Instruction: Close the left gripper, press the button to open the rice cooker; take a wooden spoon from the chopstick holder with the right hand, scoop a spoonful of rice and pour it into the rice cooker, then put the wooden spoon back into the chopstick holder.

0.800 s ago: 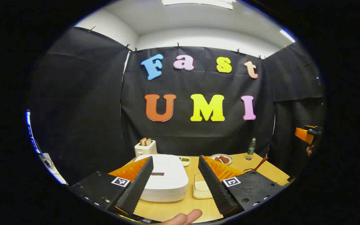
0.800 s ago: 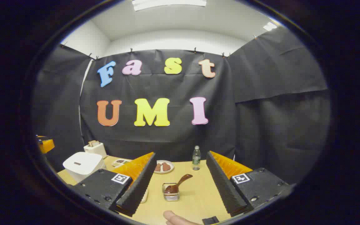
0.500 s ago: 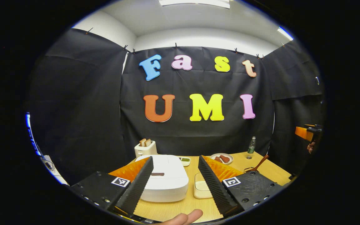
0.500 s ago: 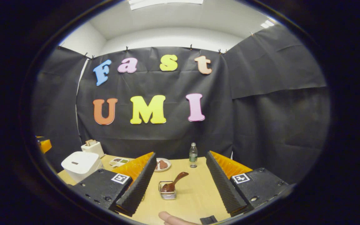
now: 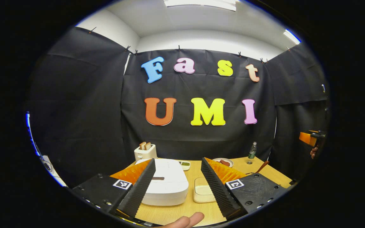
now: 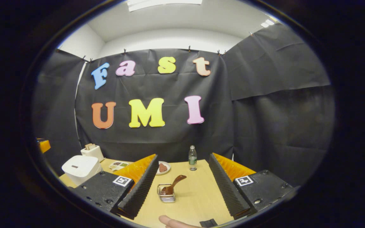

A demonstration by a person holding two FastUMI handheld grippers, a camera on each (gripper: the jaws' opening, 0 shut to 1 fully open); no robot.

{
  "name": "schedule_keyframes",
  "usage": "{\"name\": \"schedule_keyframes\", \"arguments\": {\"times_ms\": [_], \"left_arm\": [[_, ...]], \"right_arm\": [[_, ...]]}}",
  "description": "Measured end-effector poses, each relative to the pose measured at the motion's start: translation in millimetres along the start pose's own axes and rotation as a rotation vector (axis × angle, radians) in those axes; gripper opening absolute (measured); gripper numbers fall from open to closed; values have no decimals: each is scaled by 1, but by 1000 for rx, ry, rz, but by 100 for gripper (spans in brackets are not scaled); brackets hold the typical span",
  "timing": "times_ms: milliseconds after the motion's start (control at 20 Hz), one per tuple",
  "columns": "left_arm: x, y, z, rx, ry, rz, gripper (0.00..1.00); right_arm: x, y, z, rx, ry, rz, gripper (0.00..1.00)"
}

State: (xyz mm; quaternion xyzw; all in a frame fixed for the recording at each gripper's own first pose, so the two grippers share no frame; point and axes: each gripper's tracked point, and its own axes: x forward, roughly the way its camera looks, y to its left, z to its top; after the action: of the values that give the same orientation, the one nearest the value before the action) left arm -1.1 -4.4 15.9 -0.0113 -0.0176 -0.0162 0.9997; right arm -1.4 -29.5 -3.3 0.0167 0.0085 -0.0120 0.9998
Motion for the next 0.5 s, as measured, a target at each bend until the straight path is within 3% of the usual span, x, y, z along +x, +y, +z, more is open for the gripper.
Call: {"name": "schedule_keyframes", "arguments": {"times_ms": [200,300,450,500], "left_arm": [[9,9,5,82,-40,16,92],[14,0,-2,84,-14,-19,77],[20,5,-7,83,18,-18,46],[24,7,-8,87,27,-9,46]], "right_arm": [[0,-11,-1,4,-8,-9,100],[2,-14,-4,9,-14,-8,100],[6,-21,-9,16,-28,-8,100],[7,-22,-9,19,-30,-5,100]]}}
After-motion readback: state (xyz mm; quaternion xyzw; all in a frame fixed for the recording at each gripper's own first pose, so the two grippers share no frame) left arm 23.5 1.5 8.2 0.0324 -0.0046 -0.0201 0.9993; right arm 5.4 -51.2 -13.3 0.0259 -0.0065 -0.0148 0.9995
